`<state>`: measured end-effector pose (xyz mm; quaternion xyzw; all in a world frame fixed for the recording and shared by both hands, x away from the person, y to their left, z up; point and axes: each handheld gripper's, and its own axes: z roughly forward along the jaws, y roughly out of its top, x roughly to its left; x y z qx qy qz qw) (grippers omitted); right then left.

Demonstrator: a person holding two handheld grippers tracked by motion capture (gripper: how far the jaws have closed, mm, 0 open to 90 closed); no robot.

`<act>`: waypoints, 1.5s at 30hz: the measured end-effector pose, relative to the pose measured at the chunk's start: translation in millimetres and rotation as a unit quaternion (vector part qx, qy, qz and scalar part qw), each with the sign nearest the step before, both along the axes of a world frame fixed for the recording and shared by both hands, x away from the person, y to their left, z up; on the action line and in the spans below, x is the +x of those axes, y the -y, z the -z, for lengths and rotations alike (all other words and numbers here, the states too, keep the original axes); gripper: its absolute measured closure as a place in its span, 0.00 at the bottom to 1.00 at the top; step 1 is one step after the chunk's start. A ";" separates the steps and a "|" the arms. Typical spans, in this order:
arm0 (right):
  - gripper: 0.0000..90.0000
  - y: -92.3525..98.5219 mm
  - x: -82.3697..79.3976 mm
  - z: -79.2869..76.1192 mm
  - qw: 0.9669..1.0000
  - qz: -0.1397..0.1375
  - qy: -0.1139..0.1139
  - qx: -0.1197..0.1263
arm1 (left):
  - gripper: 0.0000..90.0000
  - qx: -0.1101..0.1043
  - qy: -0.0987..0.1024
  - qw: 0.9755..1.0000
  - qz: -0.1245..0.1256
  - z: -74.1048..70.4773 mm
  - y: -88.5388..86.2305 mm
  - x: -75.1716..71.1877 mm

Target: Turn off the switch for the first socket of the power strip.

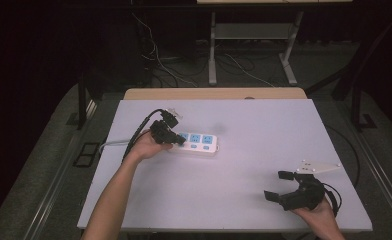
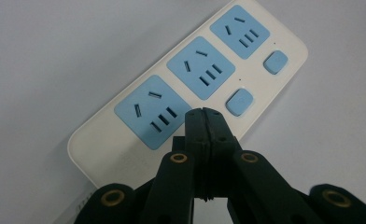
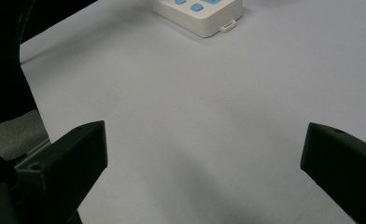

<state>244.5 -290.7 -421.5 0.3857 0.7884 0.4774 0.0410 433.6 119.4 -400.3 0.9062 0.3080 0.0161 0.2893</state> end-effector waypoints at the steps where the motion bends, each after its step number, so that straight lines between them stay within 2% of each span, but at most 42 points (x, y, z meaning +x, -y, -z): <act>1: 0.00 -0.1 0.0 0.0 1.000 -0.001 0.000 -0.001 | 0.99 0.001 0.000 1.000 0.000 0.9 0.2 0.1; 3: 0.00 -0.2 -0.1 0.0 1.000 -0.001 -0.001 -0.001 | 0.99 0.006 -0.002 1.000 0.003 2.2 0.1 0.6; 17: 0.00 -0.1 -0.1 0.4 1.000 -0.002 -0.001 -0.004 | 0.99 -0.008 -0.005 1.000 0.004 4.8 0.2 1.8; 27: 0.00 -1.1 -1.0 0.8 1.000 -0.003 -0.003 -0.004 | 1.00 -0.009 0.003 1.000 0.003 6.8 2.9 0.5; 38: 0.00 -0.9 -1.8 0.3 1.000 -0.003 -0.002 -0.003 | 1.00 -0.031 -0.006 0.999 -0.010 9.9 -1.8 0.5; 40: 0.00 -0.4 -2.3 0.3 1.000 -0.002 -0.001 -0.003 | 1.00 -0.029 0.000 1.000 -0.012 10.7 -2.7 -1.3; 43: 0.00 0.2 -2.2 0.3 1.000 -0.002 0.000 -0.002 | 1.00 -0.059 -0.005 0.998 -0.027 15.0 -8.5 -2.2; 45: 0.00 0.5 -2.4 -0.1 1.000 -0.002 0.002 -0.001 | 1.00 -0.063 0.000 0.998 -0.031 15.8 -9.1 -4.0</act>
